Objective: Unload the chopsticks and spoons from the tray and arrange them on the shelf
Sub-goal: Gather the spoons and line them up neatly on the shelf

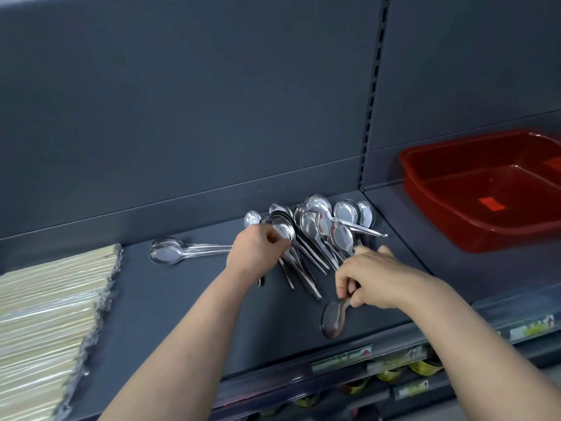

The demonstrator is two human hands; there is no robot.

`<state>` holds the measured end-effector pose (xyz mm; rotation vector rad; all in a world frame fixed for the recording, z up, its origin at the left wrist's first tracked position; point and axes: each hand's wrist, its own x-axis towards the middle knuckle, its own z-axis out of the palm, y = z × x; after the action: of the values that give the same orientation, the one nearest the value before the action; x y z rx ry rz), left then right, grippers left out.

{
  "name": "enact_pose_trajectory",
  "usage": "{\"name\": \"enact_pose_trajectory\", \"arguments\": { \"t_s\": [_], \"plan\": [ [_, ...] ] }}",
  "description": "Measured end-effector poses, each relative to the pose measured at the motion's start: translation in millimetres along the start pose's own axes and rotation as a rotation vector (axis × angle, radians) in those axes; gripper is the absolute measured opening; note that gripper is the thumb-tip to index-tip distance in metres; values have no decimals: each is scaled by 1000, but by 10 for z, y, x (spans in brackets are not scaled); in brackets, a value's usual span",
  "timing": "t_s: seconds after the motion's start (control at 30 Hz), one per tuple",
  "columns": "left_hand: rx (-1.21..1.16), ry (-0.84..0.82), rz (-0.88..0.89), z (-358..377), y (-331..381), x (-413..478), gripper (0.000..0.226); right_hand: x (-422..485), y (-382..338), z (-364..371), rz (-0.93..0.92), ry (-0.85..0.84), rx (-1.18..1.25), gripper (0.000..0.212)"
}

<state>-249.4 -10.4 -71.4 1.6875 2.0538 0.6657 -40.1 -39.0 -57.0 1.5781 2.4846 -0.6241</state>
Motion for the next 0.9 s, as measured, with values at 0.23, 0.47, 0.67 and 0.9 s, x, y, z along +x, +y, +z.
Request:
{"name": "enact_pose_trajectory", "arguments": {
  "t_s": [0.23,0.47,0.67,0.9],
  "plan": [
    [-36,146,-95,-1,-19,67,14,106,6,-147,-15,119,206,9],
    [18,115,-124,89,-48,168,33,323,40,-55,157,214,385,28],
    [95,120,-146,133,-20,301,21,447,11,-15,198,229,674,42],
    [44,181,-130,47,-112,301,20,613,-83,-8,206,306,867,32]
  ]
}}
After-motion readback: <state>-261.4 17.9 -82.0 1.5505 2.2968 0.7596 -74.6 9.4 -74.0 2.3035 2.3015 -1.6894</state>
